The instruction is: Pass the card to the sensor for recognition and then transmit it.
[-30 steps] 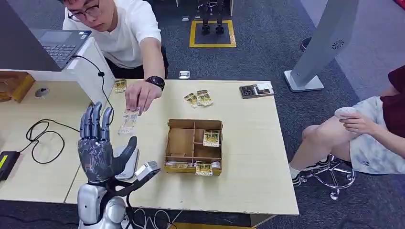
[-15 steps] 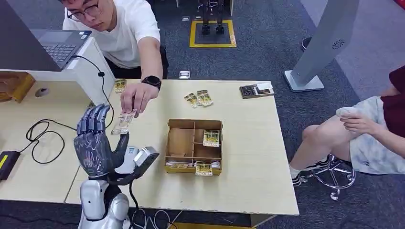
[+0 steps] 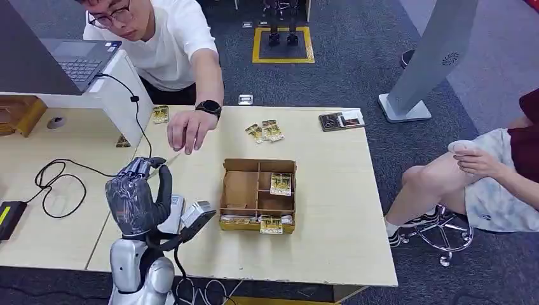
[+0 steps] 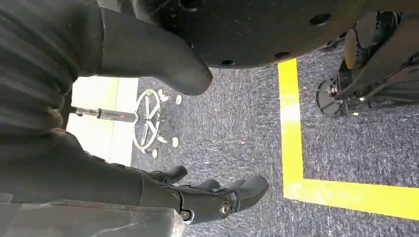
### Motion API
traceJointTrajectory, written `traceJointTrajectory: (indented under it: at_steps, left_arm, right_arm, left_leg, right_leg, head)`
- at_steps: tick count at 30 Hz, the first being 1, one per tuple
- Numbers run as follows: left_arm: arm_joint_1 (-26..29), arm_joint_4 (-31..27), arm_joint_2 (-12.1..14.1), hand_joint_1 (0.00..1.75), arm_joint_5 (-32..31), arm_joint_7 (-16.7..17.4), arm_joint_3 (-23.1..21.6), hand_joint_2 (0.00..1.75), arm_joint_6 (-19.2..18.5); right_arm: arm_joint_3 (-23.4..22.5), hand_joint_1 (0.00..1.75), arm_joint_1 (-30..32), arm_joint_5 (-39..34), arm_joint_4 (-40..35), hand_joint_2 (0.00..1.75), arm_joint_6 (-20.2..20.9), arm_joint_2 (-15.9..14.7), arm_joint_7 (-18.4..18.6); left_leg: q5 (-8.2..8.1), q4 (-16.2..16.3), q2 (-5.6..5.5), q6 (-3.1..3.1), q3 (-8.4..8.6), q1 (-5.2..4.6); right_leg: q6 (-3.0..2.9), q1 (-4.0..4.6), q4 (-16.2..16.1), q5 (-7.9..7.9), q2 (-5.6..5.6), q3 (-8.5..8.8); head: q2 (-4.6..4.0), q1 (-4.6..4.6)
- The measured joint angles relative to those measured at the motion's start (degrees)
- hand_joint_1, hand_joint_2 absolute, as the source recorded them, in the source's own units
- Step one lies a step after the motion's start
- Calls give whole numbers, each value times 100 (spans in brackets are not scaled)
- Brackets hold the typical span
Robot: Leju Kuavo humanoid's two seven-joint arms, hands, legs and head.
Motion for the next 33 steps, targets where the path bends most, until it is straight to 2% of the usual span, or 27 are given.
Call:
traceJointTrajectory:
  at_steps: [3,10,16,20,23,29,33]
  left_arm:
    - [-2,39,-24,175,92,-288,44,175,0]
    - [-2,161,-46,175,286,-690,188,175,0]
    - [0,304,-57,175,704,-764,350,175,0]
    - [-45,571,-55,175,1312,-686,369,175,-2]
    - [-96,797,-26,175,1906,-396,335,175,0]
    - [-231,1084,120,175,3865,-45,-199,175,-2]
    - [-347,1226,304,175,4843,51,-583,175,-2]
  right_arm:
    - [2,0,1,-7,2,175,0,0,-7]
    - [2,0,1,-79,2,175,-5,0,-17]
    - [2,0,7,-90,2,175,-11,0,-57]
    - [2,0,9,-96,2,175,-9,0,-68]
    - [2,0,8,-96,2,175,-9,0,-70]
    - [0,0,9,-96,11,175,-18,4,-79]
    - [-9,0,9,-96,17,175,-26,18,-79]
  left_leg:
    - [0,0,0,0,0,0]
    - [0,0,0,0,0,0]
    - [0,0,0,0,1,0]
    - [0,0,0,0,1,0]
    - [0,0,1,0,2,0]
    - [0,0,3,0,0,0]
    - [0,0,-1,0,0,0]
  right_leg:
    - [0,0,0,0,0,0]
    - [0,0,0,0,0,-1]
    - [0,0,0,0,1,-1]
    - [0,0,0,0,1,-1]
    - [0,0,0,0,1,-1]
    - [0,0,0,1,3,-1]
    - [0,0,0,1,0,-1]
  head:
    - [0,0]
    - [0,0]
    - [0,0]
    - [0,0]
    - [0,0]
    - [0,0]
    - [-2,0]
